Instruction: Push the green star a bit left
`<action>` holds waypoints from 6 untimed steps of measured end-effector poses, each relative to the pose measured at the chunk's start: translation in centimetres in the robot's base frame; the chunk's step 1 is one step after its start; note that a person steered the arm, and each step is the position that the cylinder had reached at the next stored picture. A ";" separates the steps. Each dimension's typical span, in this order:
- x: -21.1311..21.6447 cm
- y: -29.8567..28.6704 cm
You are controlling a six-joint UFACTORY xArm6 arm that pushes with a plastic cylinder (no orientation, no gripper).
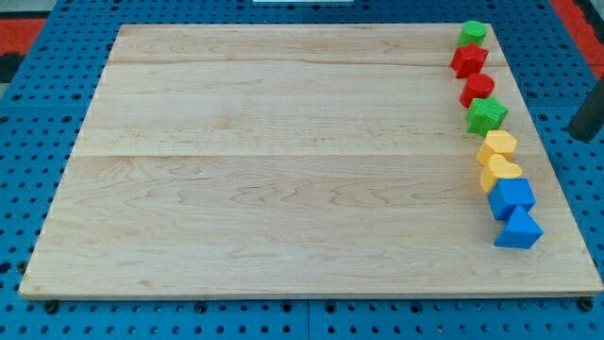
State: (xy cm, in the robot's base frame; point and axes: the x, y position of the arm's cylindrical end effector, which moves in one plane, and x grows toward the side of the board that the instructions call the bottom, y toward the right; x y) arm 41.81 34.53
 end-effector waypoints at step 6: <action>-6.3 -5.8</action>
